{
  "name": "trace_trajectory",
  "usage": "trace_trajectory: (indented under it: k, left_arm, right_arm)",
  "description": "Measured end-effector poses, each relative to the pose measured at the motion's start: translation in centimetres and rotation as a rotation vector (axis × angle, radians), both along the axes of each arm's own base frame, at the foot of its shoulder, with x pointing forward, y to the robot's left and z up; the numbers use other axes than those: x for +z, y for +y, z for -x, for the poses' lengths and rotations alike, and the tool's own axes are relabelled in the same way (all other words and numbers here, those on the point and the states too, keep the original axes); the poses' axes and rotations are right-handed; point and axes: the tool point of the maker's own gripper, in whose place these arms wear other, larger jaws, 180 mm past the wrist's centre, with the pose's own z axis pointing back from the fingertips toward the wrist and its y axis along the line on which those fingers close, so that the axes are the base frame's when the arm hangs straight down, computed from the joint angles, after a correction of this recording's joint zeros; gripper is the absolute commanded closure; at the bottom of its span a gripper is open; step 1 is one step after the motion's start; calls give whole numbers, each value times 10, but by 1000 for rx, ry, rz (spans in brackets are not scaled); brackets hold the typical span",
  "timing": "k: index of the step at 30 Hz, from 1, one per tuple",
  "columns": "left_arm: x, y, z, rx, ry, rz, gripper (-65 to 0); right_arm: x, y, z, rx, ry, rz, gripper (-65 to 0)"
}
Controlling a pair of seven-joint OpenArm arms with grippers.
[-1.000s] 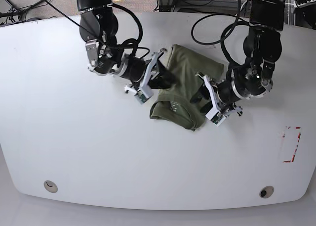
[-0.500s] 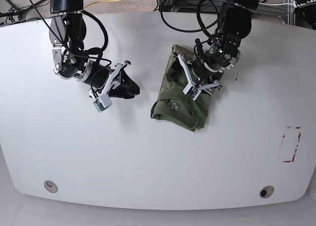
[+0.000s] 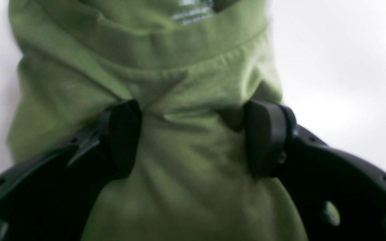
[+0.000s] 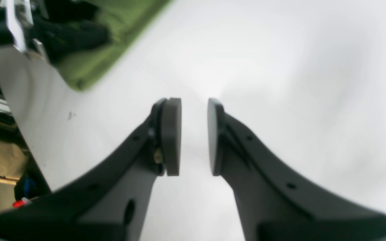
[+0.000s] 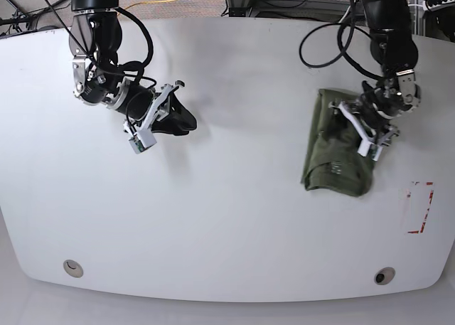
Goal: Fold the T-shirt properly
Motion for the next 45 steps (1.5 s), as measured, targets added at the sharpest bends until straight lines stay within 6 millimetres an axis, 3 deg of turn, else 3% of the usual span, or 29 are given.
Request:
trace_trajectory:
  k: [2,8,13,16,20,23,29,32,35,40,45]
  left_arm:
    - [-1,49,16,60,52,-74,-444]
    - [6,141,52,132,142,-184,-444]
    - [11,222,89,292,220,-225,-444]
    - [16,252,103,356,238,-247,-444]
    - [20,270,112,406,242,-263,-444]
    - [32,271,112,405,248,-305,-444]
    - [94,255,79,349,121,-450,-443]
    - [119,225,59,304,9,-469,-396]
    - [128,189,51,282,-73,-461,-369]
    - [126,126,36,192,-154,-455,-367]
    - [117,63,26,154,-312,-288,-367]
  right_arm:
    - [8,2,1,8,-25,-1,-124]
    - [24,6,4,23,-76,4,-124]
    - [27,7,5,27,-86,5,-124]
    - [25,8,10,38,-83,6,-124]
    - [21,11,21,71,-76,11,-124]
    - [20,11,22,69,-73,14,-124]
    - [16,7,25,67,-66,29,-124]
    - [10,-11,18,32,-79,119,-124]
    - [2,-31,10,-26,-90,216,-124]
    - [-2,-69,-9,-173,-160,361,-125]
    - [-13,-86,-19,-267,-252,368,-124]
